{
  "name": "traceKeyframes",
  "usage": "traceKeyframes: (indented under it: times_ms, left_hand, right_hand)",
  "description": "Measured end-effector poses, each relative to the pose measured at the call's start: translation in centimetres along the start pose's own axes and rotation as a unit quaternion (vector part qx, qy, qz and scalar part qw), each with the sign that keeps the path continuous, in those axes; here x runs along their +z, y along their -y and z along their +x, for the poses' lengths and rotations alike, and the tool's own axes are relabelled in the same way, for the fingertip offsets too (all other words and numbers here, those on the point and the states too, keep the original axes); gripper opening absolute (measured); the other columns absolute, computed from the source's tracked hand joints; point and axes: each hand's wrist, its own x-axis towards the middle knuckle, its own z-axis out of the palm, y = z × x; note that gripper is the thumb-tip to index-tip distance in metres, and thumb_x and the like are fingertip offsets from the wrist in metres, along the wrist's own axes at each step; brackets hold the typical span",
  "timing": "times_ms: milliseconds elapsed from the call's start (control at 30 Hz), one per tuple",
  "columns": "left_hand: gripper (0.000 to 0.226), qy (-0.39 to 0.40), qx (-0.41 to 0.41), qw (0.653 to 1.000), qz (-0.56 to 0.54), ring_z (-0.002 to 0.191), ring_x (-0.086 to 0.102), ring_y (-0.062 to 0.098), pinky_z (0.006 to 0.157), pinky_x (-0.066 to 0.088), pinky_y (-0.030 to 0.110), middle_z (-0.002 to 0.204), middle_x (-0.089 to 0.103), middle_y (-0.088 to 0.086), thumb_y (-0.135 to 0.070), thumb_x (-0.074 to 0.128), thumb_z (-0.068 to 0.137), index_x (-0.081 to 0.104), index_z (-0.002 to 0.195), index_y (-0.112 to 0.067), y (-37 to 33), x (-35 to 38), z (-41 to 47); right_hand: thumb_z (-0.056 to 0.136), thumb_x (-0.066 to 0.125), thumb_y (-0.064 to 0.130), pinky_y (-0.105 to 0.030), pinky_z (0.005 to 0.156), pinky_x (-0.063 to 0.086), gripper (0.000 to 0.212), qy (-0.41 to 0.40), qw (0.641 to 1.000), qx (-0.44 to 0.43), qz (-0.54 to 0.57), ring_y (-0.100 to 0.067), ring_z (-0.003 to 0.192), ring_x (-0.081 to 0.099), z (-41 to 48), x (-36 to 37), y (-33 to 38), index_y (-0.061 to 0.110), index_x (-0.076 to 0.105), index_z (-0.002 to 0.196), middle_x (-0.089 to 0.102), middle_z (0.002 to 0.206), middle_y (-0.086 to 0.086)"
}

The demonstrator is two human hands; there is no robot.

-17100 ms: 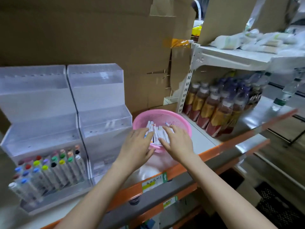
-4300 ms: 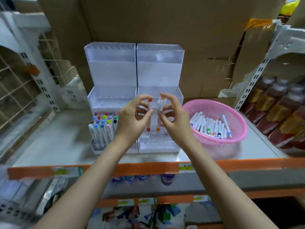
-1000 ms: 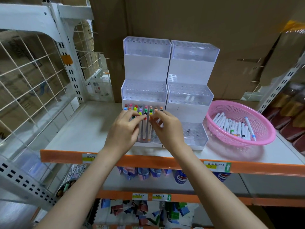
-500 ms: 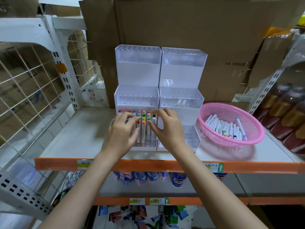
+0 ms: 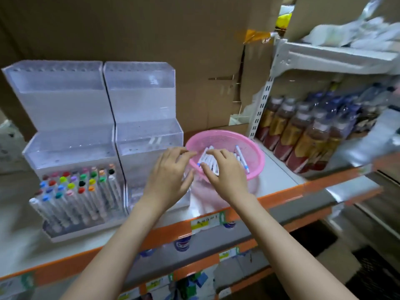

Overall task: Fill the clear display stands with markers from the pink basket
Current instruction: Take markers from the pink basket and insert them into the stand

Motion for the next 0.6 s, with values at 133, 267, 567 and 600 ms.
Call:
traceKeyframes:
  times_ms: [133,267,567,600]
  left_hand:
    - [0.041,0.044,0.016,0.998,-0.041,0.100,0.053,0.026,0.086,0.046,0.037,0.108,0.057,0.009,-0.032,0.046,0.085,0.062,0.116,-0.010,-1.1,4.2,2.5]
    - [0.043,0.084,0.017,0.996,-0.041,0.099,0.055,0.029,0.085,0.048,0.040,0.107,0.057,0.009,-0.036,0.045,0.086,0.062,0.115,-0.009,-0.8,8.0,4.9]
    - [0.027,0.198,-0.183,0.958,0.098,0.107,0.051,0.031,0.086,0.047,0.044,0.114,0.056,0.012,-0.015,0.049,0.088,0.060,0.112,-0.009,0.6,13.4,9.6]
    - [0.027,0.212,-0.194,0.951,0.116,0.107,0.052,0.031,0.086,0.047,0.043,0.113,0.058,0.012,-0.013,0.048,0.088,0.060,0.112,-0.010,0.7,13.6,10.0]
  right_hand:
    - [0.088,0.057,0.039,-0.045,0.094,0.045,0.040,0.046,0.997,0.041,-0.042,-0.031,0.110,0.057,1.0,-0.8,-4.3,0.014,0.063,0.119,0.064,0.112,-0.008]
    - [0.096,0.049,0.038,-0.040,0.088,0.043,0.039,0.117,0.985,0.087,-0.088,-0.030,0.118,0.051,3.0,-0.9,-7.6,0.017,0.054,0.129,0.055,0.126,-0.008]
    - [0.091,0.045,0.002,-0.033,0.064,0.036,0.014,0.218,0.959,0.136,-0.117,-0.034,0.095,0.060,8.3,0.2,-11.9,0.006,0.052,0.102,0.064,0.103,-0.017]
    - [0.089,0.045,-0.002,-0.033,0.064,0.036,0.015,0.227,0.956,0.133,-0.129,-0.033,0.093,0.060,8.7,0.3,-12.1,0.007,0.052,0.098,0.064,0.101,-0.017]
